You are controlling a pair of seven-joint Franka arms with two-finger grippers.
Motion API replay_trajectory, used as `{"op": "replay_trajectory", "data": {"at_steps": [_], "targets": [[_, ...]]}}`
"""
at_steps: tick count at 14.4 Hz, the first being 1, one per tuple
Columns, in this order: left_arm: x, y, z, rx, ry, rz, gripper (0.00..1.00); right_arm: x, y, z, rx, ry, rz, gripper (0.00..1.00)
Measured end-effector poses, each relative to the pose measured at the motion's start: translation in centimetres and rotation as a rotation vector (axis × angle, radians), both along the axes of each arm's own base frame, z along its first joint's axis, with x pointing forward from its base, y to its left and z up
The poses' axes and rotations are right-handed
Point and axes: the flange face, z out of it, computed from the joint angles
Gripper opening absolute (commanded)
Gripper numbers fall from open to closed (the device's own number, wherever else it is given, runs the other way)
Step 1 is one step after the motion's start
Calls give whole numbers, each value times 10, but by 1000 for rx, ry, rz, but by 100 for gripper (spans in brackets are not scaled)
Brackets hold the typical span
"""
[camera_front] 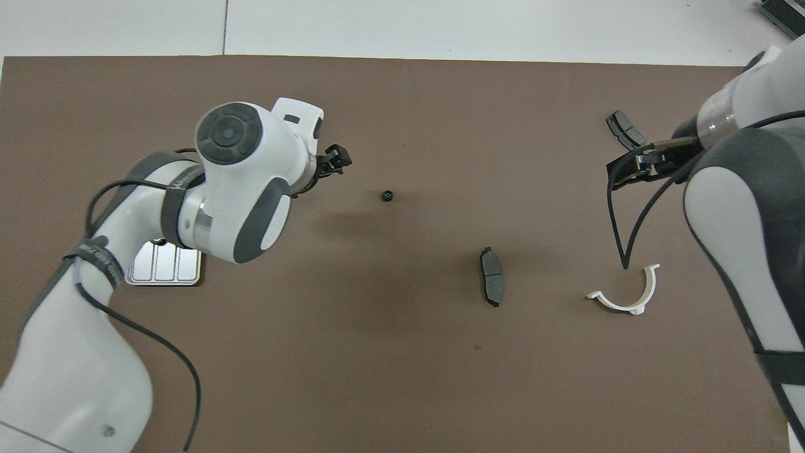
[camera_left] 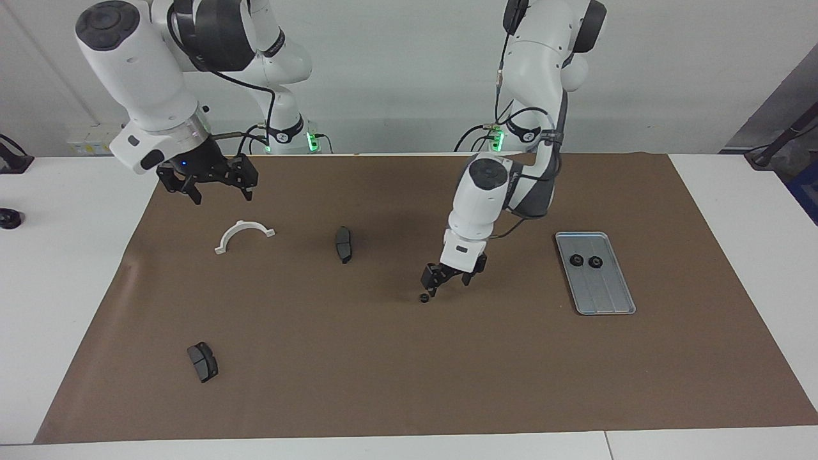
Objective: Place bearing gear from tray to pile
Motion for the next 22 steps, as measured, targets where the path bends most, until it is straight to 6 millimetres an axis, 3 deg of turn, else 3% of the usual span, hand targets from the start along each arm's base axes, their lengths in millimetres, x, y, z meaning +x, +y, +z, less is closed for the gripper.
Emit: {"op": "replay_trajectory", "data": {"at_steps": [2,3,7,11,13,16,18,22], "targets": [[7,62,15,21,52,66,100,18,32,-25,-2,-6,30,100],[9,90,14,29,79,99,100,28,49,-36,-3,-15,21,100],[0,185,-21,78,159,132,100,48,126,-68,14,-77,0,100],[-14,258,-43,89,150,121,100,43,216,-112,37,-120,-21,100],[-25,274,-57,86,114,129,100,38,256,-138,45,-131,-51,100],[-44,275,-79,84,65,133,75,38,302,-186,48,-170,-54,100],[-53,275,-90,83,48,134,69,40,312,-206,53,-186,-56,100],[-62,276,-94,83,47,138,68,35,322,-214,60,-195,-42,100]]}}
